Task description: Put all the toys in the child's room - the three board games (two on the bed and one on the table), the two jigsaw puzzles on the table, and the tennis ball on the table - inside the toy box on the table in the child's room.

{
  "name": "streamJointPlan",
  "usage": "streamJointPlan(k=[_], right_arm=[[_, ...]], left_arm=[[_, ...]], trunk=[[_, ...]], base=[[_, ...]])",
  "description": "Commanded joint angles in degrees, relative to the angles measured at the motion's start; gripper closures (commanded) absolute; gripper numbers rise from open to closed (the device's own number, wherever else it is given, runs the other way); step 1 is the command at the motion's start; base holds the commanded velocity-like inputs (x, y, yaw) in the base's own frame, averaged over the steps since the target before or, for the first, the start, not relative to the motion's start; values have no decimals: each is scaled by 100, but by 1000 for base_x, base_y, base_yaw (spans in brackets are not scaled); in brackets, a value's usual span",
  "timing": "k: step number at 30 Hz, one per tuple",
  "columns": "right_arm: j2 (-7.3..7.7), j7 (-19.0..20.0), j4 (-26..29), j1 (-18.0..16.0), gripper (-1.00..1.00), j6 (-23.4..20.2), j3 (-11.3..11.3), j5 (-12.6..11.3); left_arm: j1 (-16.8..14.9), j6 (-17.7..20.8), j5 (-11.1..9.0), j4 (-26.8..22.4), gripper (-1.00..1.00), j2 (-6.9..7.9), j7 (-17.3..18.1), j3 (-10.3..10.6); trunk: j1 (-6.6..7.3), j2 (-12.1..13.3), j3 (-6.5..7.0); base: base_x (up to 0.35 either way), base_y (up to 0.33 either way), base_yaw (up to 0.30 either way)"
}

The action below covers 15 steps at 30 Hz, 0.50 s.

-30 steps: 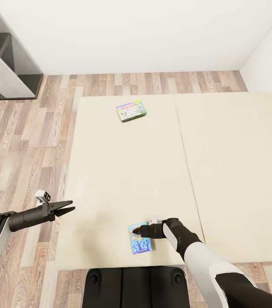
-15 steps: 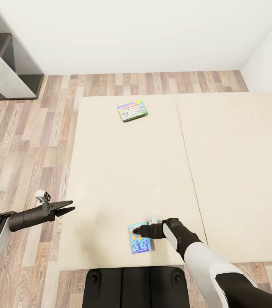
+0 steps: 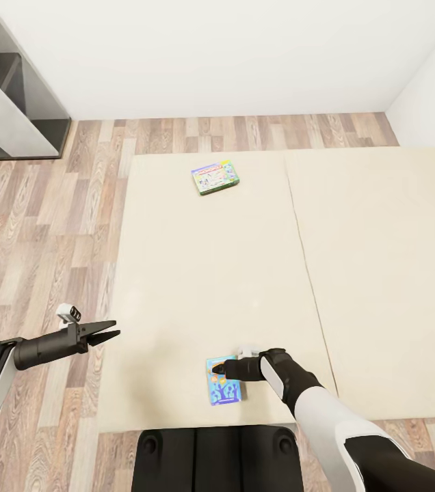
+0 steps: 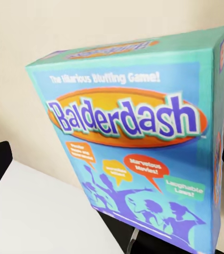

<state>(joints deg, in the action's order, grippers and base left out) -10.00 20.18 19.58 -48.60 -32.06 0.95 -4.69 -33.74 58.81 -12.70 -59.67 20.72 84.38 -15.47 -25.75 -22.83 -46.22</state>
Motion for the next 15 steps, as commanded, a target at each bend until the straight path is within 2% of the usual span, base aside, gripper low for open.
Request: streamJointPlan(k=[1,10,15], right_arm=[[0,-14,8,-1,-100,-37,10,-49],[0,-14,6,-1,-100,-37,10,-49],[0,-14,9,-1,-100,-39,10,-49]], left_arm=[[-1,60,-4,-1,-100,2,17,1],[-1,60,-4,-1,-100,2,17,1],[-1,60,-4,-1,-100,2,17,1]], trunk=[[-3,-9,-6],[-3,-9,-6],[-3,-9,-6]], base=[[0,12,0],[0,3,0],[0,96,0]])
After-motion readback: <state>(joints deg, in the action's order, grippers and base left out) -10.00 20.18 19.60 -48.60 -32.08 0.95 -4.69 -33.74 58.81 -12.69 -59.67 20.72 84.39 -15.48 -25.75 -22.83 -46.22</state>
